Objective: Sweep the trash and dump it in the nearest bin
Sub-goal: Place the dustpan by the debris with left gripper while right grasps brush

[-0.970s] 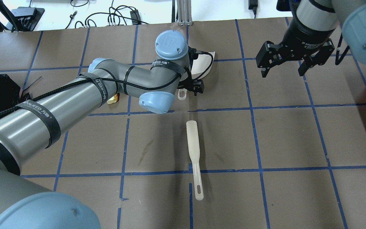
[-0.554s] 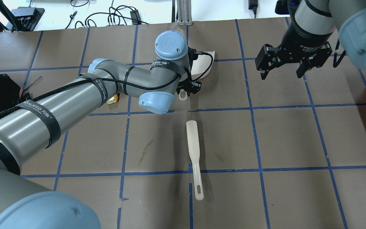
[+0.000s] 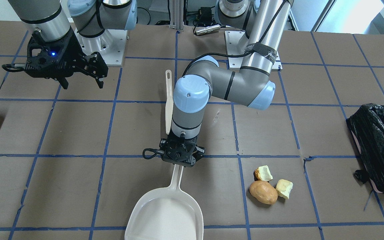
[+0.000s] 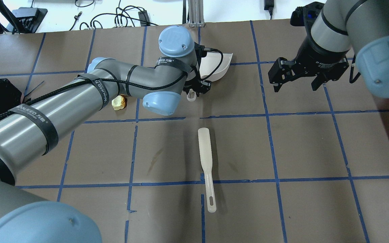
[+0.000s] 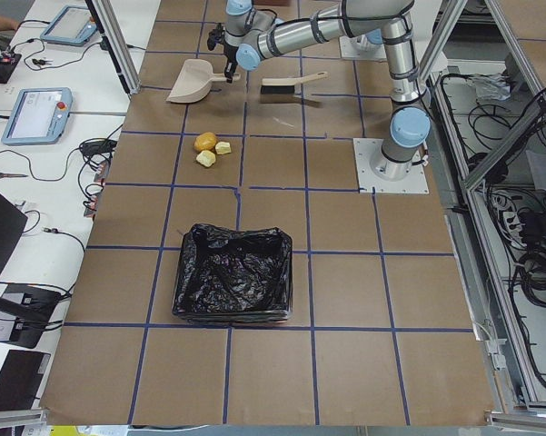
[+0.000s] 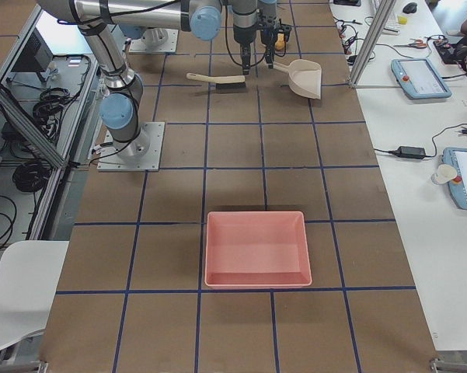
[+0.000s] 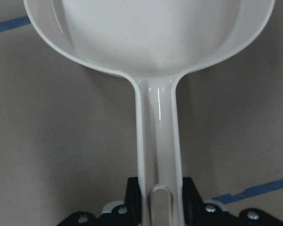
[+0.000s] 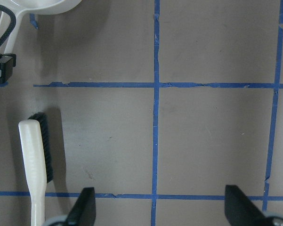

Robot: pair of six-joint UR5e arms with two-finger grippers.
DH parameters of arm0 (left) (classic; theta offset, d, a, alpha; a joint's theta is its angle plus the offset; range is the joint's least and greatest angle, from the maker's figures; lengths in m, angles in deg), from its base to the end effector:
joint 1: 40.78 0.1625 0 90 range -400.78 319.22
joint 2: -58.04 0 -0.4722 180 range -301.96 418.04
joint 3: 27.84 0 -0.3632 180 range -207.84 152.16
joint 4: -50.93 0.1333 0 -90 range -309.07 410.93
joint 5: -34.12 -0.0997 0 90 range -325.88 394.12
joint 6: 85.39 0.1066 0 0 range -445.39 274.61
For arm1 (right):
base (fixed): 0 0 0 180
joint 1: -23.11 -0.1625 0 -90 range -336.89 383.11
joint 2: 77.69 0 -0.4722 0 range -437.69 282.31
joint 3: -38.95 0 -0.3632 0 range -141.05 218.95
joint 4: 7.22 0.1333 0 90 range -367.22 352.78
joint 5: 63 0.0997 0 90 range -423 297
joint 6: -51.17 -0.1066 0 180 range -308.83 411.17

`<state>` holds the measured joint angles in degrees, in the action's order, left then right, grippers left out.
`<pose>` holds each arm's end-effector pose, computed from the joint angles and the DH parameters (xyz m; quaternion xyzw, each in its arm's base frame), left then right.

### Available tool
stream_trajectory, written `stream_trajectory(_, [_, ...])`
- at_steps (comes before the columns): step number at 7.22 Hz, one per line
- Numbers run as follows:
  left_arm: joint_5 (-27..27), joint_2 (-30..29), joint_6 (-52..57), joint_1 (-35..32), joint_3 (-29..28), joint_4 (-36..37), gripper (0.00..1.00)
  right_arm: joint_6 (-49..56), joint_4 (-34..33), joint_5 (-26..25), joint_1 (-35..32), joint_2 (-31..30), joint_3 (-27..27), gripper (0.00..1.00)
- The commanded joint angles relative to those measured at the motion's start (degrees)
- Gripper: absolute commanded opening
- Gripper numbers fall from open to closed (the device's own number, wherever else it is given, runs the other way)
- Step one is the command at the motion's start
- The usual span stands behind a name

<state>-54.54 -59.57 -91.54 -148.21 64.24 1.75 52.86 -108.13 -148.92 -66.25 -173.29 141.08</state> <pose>-0.3251 -0.5821 0.3157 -0.0989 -0.9903 0.0925 0.0312 0.1362 -0.4238 0.4927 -0.0105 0.9986 -0.0389 0.0348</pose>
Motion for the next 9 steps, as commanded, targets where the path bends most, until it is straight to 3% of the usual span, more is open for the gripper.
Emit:
stream_trajectory(1, [0.15, 3.69, 1.65, 4.04, -1.28, -6.06, 0.17, -0.62, -2.27, 0.58, -2.11, -2.83, 5.17, 1.00])
stream_trajectory(3, [0.06, 8.25, 9.06, 6.78, -5.84, -15.56, 0.13, -0.63, -2.10, 0.67, -7.03, -1.97, 7.03, 1.00])
stream_trajectory(5, [-0.20, 11.86, 17.17, 12.91, -6.04, -22.50, 0.11, 0.42, -1.75, 0.49, -8.54, -2.13, 7.03, 1.00])
stream_trajectory(7, [-5.19, 16.52, 31.05, 17.85, -4.38, -25.96, 0.11, -0.27, -2.19, 0.67, -11.34, -2.05, 7.82, 0.97])
stream_trajectory(9, [-8.09, 20.73, 40.64, 18.92, -4.19, -30.69, 0.11, -5.25, -7.68, -0.56, -16.78, -2.05, 13.07, 1.00])
